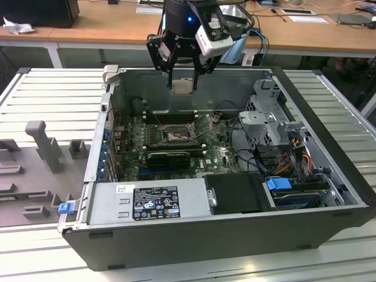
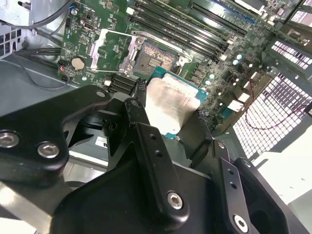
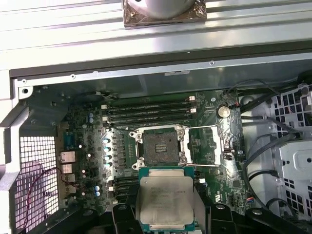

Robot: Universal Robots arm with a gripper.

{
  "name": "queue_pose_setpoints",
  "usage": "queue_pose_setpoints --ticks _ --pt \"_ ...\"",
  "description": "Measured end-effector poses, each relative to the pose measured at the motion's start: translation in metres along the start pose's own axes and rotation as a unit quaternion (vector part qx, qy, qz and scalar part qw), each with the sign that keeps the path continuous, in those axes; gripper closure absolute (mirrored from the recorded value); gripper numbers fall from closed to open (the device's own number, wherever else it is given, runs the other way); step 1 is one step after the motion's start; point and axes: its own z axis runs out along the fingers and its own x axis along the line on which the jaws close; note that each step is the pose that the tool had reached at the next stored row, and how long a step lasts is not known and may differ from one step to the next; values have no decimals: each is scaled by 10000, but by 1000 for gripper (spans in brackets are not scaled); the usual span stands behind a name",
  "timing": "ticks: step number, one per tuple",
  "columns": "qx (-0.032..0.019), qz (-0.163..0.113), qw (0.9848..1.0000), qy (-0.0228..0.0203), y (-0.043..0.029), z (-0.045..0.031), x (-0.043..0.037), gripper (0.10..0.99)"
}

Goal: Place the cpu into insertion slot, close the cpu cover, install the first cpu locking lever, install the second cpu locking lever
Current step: 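Place the cpu into insertion slot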

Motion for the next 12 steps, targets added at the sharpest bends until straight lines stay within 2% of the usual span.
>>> queue_pose_setpoints --ticks 12 --pt "-3 162 9999 -14 0 0 0 557"
